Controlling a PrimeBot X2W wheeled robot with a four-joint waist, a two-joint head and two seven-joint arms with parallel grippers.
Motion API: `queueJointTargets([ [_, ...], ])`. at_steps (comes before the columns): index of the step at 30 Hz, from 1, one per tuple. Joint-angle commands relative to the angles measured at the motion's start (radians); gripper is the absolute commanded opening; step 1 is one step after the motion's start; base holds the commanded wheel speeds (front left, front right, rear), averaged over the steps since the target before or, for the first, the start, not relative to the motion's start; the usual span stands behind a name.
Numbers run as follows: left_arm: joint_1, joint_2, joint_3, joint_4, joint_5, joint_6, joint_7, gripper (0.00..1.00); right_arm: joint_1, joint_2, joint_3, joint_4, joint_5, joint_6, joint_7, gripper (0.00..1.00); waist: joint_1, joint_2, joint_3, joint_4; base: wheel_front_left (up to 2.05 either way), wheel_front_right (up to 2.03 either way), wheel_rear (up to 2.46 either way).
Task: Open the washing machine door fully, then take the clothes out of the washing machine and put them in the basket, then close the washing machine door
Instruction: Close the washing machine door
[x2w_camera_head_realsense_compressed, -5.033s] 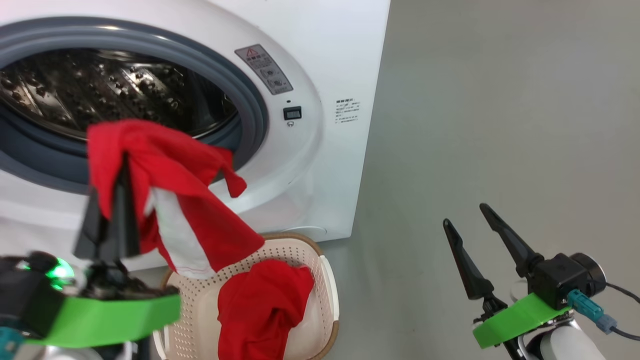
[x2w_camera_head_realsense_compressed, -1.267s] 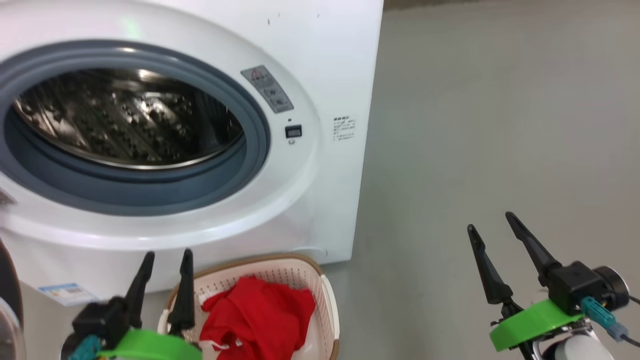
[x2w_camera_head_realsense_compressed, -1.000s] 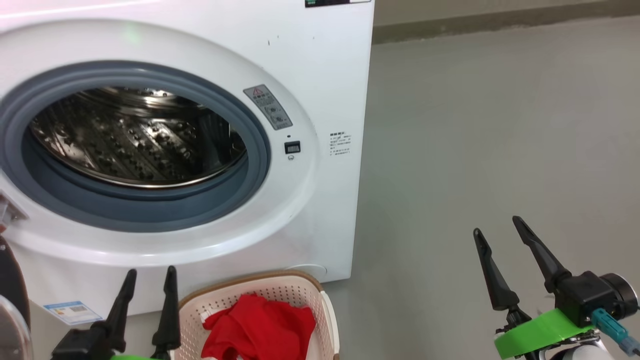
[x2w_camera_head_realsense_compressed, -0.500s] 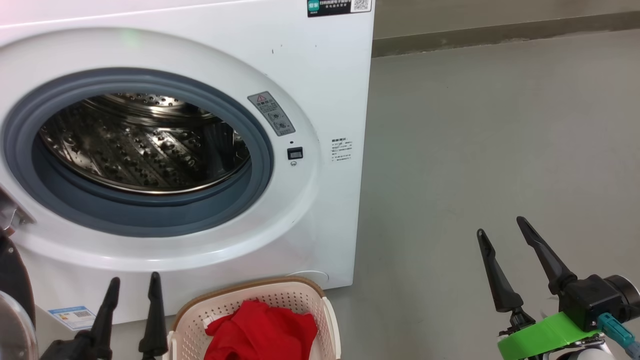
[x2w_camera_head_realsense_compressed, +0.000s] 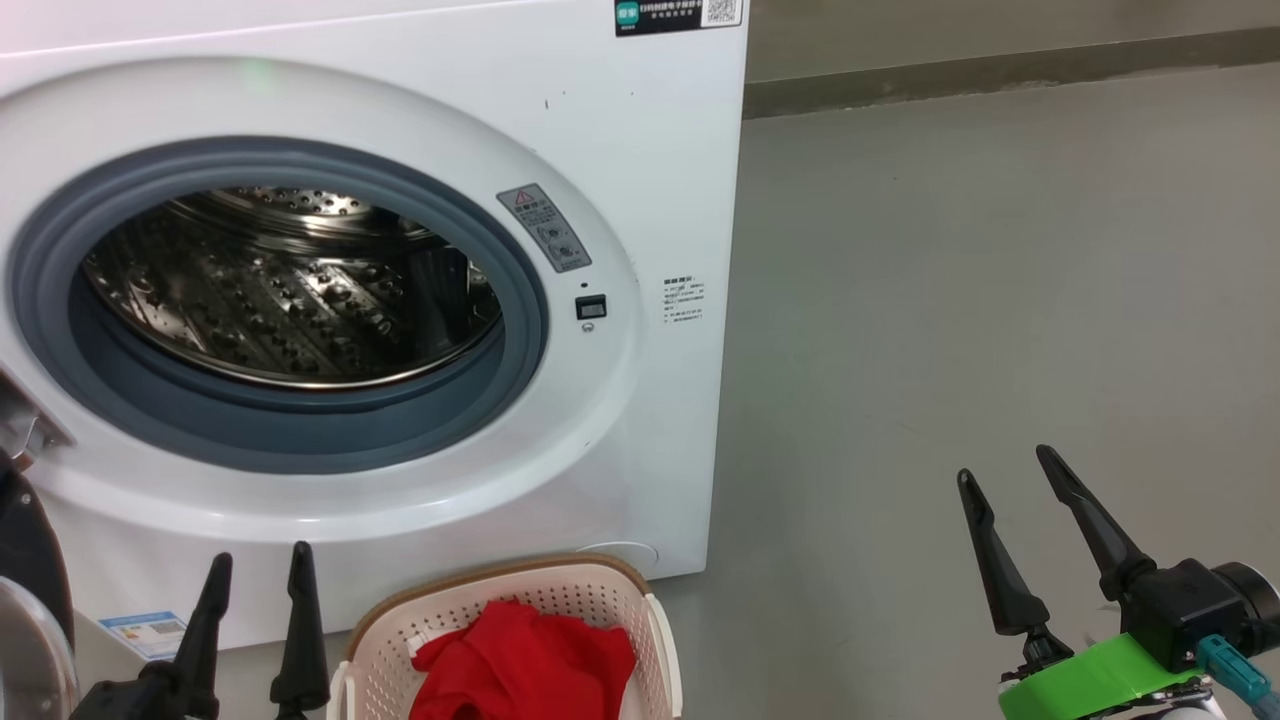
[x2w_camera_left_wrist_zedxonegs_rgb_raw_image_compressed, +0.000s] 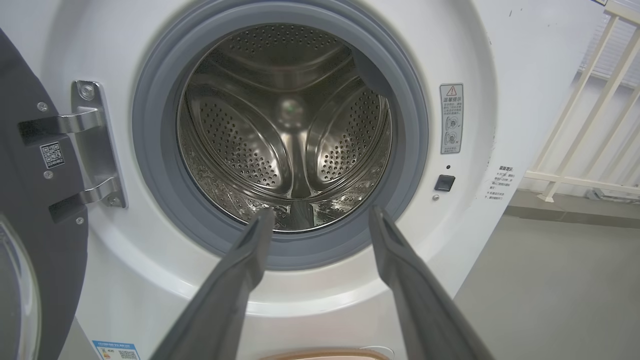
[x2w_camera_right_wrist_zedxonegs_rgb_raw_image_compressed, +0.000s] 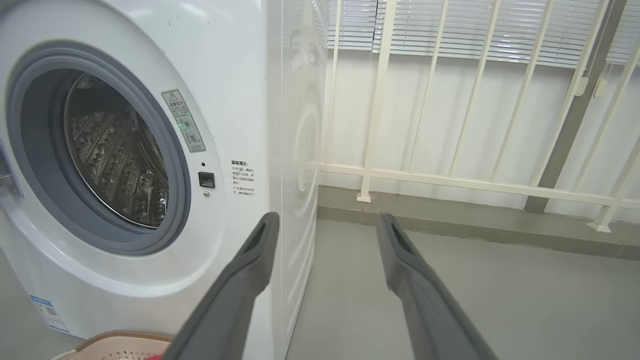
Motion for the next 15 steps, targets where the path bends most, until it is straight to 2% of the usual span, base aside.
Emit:
queueJointTargets([
  [1, -0.019, 0.008, 0.033, -0.027, 0.012, 0.009, -0.012, 1.00, -0.012, -0.010, 0.018, -0.023, 0.004, 0.005, -0.006, 1.00, 0.0000, 0.0000, 0.001, 0.001, -0.75, 0.75, 0.00],
  [6, -0.022, 0.007, 0.027, -0.025, 0.021, 0.005, -0.012, 1.00, -0.013, -0.014, 0.016, -0.022, 0.003, 0.005, -0.006, 1.00, 0.0000, 0.0000, 0.002, 0.004, -1.14, 1.18, -0.04],
  [15, -0.023, 0.006, 0.023, -0.026, 0.011, -0.003, -0.012, 1.00, -0.014, -0.011, 0.017, -0.018, 0.007, 0.005, -0.006, 1.00, 0.0000, 0.0000, 0.000, 0.009, -1.62, 1.88, -0.26],
])
